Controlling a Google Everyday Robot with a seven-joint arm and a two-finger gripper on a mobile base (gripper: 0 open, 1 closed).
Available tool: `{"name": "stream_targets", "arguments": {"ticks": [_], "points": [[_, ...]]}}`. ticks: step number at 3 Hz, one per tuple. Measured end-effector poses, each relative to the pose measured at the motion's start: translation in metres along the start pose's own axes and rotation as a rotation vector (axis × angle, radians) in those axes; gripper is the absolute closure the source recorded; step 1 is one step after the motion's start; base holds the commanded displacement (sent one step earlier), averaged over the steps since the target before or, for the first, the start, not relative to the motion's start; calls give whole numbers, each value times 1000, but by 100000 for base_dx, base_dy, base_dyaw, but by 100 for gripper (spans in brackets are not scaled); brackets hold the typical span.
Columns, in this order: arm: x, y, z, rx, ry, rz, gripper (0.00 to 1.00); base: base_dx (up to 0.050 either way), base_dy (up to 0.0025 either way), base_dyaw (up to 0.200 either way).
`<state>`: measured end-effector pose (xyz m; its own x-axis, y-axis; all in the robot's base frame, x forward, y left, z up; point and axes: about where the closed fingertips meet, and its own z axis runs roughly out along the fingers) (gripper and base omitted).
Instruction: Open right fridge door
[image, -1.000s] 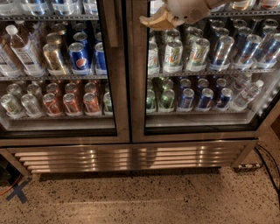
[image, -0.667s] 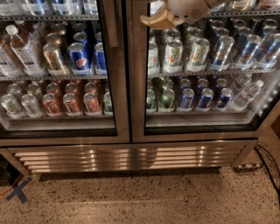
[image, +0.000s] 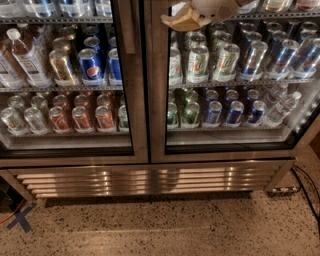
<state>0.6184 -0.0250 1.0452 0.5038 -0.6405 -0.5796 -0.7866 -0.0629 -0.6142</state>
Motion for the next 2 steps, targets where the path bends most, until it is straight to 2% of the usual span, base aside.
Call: {"name": "stream_targets", "arguments": {"ticks": [2], "points": [[4,-9,0,0,0,0,100,0,0,0]]}}
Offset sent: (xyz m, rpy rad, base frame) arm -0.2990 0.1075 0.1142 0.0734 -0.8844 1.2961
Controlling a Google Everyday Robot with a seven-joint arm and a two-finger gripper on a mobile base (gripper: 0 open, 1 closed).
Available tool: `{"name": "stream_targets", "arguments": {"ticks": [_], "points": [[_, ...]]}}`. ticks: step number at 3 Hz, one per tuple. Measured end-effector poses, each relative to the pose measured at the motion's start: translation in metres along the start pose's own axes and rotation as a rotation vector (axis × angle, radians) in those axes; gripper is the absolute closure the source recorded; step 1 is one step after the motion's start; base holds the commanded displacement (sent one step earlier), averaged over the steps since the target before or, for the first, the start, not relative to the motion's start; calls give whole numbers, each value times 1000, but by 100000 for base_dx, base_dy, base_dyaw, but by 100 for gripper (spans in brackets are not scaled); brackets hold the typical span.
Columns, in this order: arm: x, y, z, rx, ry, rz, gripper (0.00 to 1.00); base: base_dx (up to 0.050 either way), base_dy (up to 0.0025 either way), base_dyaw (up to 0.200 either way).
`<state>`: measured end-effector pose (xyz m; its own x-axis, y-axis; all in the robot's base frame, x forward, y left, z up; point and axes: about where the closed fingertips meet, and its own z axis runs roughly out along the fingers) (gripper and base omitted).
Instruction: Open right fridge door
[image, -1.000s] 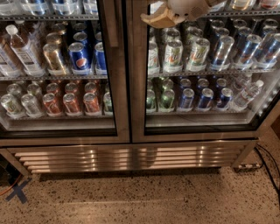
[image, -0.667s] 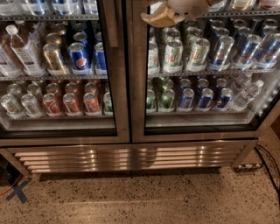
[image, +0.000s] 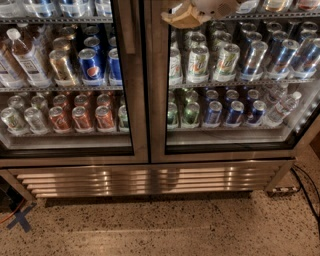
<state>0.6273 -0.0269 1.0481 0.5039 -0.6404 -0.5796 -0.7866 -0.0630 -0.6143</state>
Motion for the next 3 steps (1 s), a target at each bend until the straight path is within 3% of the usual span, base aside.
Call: {"name": "stream_targets", "arguments": {"ticks": [3], "points": [[-2,-7,0,-21,-25,-25,100,0,0,0]]}}
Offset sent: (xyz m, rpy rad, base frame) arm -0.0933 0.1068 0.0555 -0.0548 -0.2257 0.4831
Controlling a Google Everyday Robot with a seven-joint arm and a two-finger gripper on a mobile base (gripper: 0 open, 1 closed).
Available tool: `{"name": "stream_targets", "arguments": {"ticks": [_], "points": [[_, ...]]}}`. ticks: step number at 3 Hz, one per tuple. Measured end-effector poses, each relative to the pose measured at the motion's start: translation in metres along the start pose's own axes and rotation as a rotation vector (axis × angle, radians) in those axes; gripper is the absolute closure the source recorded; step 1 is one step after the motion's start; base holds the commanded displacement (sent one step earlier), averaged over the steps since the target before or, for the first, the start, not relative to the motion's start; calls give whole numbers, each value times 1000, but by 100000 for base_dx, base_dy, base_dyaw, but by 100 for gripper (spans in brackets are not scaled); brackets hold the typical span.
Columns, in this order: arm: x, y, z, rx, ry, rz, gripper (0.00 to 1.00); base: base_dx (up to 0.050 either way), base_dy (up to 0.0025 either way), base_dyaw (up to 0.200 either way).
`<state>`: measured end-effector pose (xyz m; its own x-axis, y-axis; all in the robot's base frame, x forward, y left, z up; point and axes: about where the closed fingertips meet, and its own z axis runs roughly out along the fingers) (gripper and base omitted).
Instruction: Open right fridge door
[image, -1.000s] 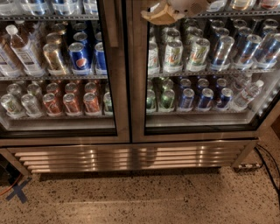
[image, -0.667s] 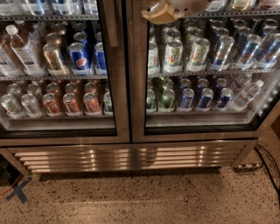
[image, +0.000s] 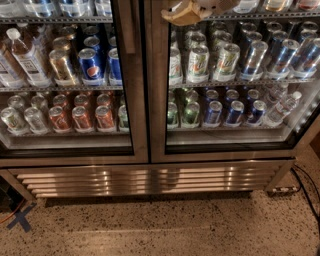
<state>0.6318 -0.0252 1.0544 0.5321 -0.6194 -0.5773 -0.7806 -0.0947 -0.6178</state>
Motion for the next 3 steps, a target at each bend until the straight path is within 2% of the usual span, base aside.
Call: {"name": "stream_targets", "arguments": {"ticks": [1,2,3], "points": [[0,0,0,0,0,0,100,0,0,0],[2,0,1,-9,-8,2,81,0,0,0],[2,0,1,-9,-8,2,58,0,0,0]]}}
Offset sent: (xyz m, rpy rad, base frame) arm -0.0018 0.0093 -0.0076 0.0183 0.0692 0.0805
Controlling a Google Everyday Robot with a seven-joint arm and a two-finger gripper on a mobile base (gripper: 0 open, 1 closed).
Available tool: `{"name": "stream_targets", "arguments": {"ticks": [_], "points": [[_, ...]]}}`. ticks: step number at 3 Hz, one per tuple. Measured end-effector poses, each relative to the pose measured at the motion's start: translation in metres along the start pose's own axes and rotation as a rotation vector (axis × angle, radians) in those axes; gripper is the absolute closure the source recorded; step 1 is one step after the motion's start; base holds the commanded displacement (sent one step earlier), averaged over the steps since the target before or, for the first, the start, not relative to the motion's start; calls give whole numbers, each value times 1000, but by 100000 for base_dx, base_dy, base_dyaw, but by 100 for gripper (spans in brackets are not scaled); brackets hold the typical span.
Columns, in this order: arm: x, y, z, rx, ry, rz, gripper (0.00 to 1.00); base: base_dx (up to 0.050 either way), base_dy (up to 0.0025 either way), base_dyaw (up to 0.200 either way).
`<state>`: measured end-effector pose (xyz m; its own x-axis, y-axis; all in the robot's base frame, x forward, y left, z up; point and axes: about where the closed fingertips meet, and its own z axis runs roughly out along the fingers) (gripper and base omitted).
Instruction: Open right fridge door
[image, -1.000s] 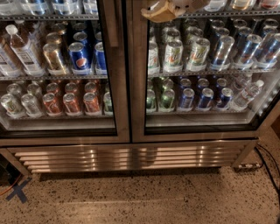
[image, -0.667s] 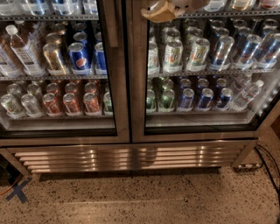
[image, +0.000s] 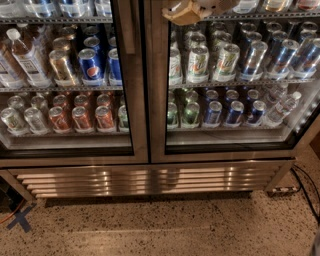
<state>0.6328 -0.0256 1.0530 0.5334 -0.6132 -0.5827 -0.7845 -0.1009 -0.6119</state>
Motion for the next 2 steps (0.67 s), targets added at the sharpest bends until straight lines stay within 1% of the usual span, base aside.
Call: {"name": "stream_targets", "arguments": {"ticks": [2], "points": [[2,-3,0,0,0,0,11,0,0,0]]}}
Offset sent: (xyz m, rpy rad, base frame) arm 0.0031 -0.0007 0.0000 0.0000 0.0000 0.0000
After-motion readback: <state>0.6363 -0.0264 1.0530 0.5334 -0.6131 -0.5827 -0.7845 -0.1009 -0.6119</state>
